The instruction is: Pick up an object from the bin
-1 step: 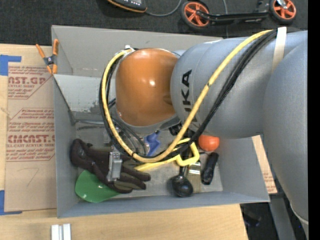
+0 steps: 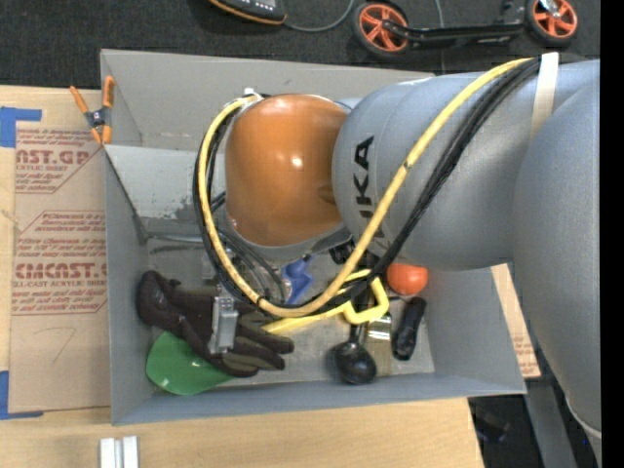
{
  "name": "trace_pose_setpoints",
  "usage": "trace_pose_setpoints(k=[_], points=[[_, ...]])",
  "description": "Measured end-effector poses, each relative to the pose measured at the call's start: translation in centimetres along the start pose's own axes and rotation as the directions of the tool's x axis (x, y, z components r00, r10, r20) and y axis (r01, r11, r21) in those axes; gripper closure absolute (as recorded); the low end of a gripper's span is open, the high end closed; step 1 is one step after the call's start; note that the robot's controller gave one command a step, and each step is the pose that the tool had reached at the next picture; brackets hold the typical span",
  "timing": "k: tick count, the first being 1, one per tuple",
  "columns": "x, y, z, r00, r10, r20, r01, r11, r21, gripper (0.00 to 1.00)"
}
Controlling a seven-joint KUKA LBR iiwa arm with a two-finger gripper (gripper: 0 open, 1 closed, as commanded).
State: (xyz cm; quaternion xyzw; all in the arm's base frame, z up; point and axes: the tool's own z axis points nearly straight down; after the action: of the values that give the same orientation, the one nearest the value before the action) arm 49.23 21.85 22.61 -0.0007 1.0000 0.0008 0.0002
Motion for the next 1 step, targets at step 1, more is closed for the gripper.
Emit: trace_pose_setpoints(k=[1], points=[[-2.75, -0.81, 5.19, 1.000, -0.010, -0.002, 0.010, 1.000, 0.002, 0.00]])
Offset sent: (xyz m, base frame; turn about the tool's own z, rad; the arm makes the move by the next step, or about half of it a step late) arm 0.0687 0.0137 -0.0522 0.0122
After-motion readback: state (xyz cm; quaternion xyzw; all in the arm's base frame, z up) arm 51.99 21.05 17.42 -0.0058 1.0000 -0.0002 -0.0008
